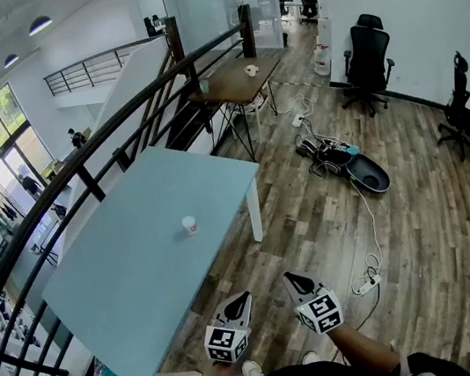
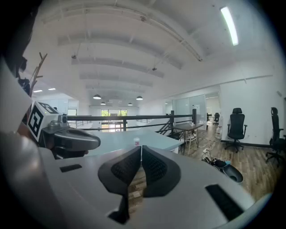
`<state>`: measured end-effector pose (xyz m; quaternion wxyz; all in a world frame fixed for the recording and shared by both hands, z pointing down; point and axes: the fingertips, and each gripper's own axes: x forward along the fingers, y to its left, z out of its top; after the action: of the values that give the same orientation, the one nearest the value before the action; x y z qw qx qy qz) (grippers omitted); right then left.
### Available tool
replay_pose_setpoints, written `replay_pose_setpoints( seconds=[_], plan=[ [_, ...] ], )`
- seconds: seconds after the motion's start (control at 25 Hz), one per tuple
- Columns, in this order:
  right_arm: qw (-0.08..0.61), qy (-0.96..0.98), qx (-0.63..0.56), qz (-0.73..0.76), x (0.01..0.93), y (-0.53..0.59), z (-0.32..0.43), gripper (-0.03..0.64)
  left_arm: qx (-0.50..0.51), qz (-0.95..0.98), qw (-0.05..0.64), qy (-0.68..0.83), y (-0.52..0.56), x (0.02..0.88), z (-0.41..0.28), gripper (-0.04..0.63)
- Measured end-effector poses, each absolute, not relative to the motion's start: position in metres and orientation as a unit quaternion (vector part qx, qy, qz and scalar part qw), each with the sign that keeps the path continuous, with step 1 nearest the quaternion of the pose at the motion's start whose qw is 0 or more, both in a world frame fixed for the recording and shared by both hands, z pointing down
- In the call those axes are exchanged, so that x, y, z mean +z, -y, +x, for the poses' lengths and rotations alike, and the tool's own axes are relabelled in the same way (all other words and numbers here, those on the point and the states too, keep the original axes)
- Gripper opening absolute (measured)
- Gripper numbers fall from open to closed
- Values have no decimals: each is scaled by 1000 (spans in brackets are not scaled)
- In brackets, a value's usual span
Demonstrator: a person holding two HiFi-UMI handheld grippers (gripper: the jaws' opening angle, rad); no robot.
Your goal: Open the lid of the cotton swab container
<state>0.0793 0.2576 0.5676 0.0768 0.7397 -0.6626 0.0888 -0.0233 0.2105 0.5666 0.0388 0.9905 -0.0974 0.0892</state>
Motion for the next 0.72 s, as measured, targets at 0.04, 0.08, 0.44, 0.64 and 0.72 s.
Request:
replay_pose_setpoints(
  seconds=[0.04,0.08,0.44,0.64,0.72],
  plan=[
    [78,664,88,739,569,-259,78,24,88,990,41,100,-211,567,-25,12],
    [80,665,88,737,570,-259,76,24,87,990,43,103,-211,567,-27,12],
    [81,676,86,727,568,-246,59,25,82,989,49,113,-198,569,-42,12],
    [75,696,107,706,571,-233,36,25,79,989,49,112,-188,562,-57,12],
    [74,699,113,702,574,-228,27,25,78,990,50,111,-183,563,-64,12]
  ],
)
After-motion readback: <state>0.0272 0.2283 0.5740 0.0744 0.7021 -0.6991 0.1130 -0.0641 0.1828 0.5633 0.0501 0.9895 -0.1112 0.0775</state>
